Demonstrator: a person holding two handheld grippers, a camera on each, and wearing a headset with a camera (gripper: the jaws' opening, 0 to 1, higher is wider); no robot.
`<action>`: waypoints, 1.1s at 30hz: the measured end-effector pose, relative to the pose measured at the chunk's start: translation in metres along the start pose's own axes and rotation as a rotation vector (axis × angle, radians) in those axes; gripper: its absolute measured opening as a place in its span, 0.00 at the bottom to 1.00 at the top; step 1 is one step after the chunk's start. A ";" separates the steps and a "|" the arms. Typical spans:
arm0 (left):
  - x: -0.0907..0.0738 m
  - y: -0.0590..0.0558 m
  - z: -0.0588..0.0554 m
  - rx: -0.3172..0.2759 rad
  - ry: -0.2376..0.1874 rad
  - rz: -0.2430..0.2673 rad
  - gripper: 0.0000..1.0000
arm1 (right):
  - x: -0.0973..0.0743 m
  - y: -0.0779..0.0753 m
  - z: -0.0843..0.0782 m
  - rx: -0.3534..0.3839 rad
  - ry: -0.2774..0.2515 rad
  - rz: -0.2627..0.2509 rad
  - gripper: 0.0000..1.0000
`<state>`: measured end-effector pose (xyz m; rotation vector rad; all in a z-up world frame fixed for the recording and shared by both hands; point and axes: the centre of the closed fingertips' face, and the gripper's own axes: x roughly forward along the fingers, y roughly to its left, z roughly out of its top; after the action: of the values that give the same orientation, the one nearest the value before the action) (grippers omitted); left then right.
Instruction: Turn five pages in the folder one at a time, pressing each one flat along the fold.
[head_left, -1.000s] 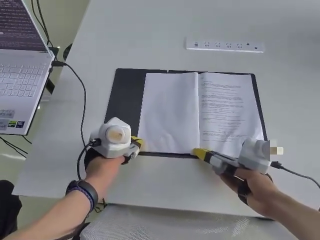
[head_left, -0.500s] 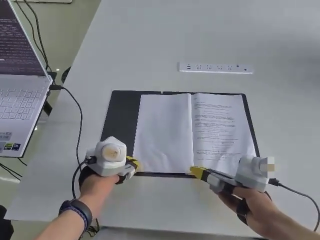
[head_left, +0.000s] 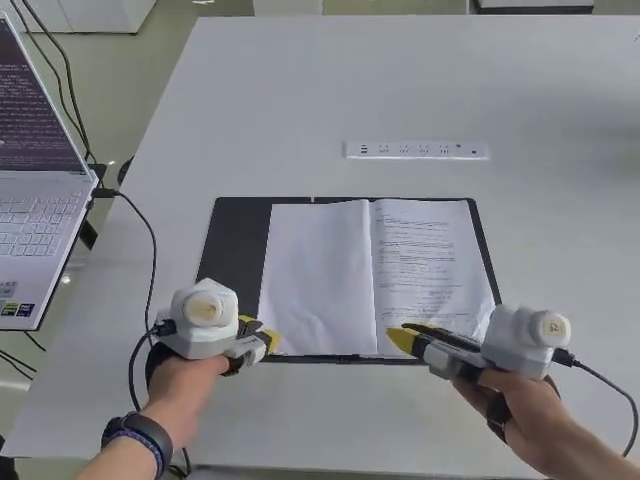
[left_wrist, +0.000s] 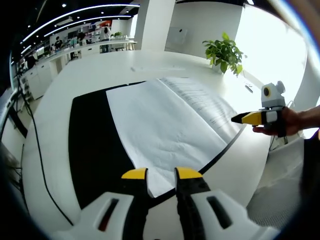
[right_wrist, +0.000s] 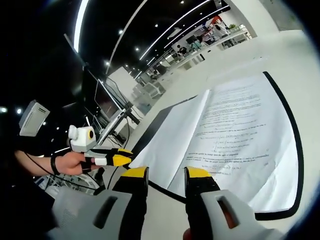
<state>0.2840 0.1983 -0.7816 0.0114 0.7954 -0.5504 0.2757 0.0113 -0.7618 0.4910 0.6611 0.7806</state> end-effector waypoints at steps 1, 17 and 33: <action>-0.003 0.000 0.003 0.001 -0.009 0.005 0.19 | -0.003 -0.001 0.002 -0.013 0.000 -0.012 0.27; -0.042 -0.003 0.033 0.018 -0.109 0.046 0.32 | -0.065 -0.022 0.031 -0.136 -0.028 -0.108 0.45; -0.072 -0.016 0.045 0.092 -0.151 0.016 0.53 | -0.107 -0.026 0.034 -0.250 0.010 -0.162 0.59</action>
<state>0.2655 0.2083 -0.6977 0.0607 0.6224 -0.5652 0.2556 -0.0927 -0.7164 0.2026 0.5950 0.7009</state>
